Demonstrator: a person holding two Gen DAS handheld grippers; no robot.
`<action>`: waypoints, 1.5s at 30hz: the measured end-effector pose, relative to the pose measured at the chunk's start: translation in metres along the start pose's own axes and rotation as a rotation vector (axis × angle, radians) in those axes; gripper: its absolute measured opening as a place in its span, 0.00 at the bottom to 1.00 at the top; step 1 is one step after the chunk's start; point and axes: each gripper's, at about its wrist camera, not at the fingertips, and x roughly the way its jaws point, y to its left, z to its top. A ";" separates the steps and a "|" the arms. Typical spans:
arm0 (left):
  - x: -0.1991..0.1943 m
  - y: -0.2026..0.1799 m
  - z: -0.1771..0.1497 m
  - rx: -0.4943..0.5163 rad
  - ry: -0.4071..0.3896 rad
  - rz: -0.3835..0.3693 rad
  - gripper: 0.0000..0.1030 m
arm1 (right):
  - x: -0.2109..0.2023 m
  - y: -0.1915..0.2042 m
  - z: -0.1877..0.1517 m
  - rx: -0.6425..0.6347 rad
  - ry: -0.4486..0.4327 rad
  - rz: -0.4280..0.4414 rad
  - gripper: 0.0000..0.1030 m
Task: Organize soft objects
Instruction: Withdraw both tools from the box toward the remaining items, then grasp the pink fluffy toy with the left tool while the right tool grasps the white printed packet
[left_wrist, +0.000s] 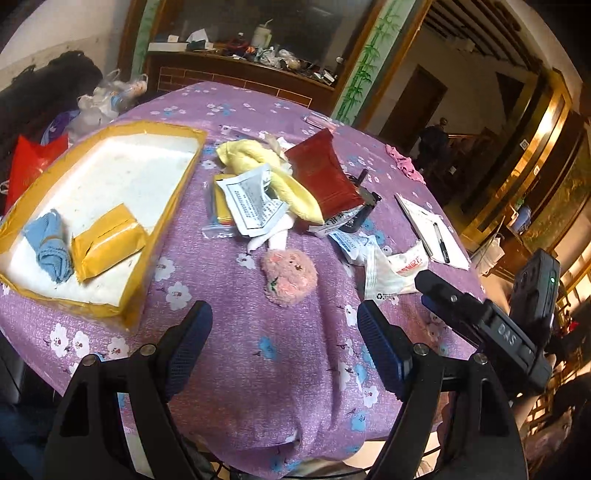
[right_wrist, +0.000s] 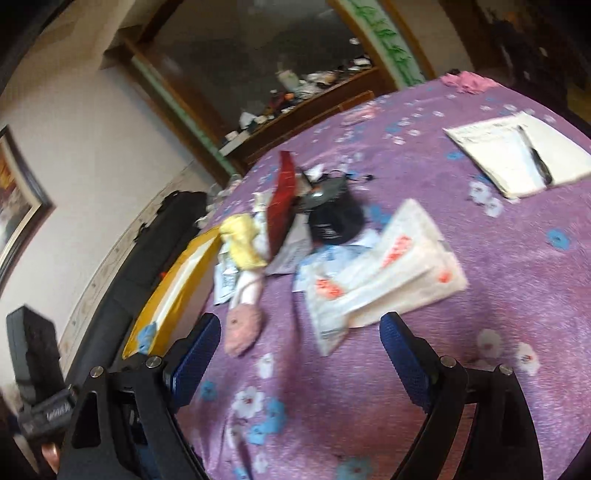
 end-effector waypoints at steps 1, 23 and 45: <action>-0.002 -0.002 0.000 -0.001 0.005 -0.006 0.78 | 0.002 -0.003 0.000 0.013 0.001 -0.010 0.87; 0.047 -0.024 0.041 0.082 0.084 -0.014 0.78 | 0.027 -0.025 0.030 0.198 0.008 -0.207 0.70; 0.036 -0.066 0.062 -0.051 0.067 -0.163 0.30 | -0.012 0.007 0.032 0.124 -0.132 -0.158 0.15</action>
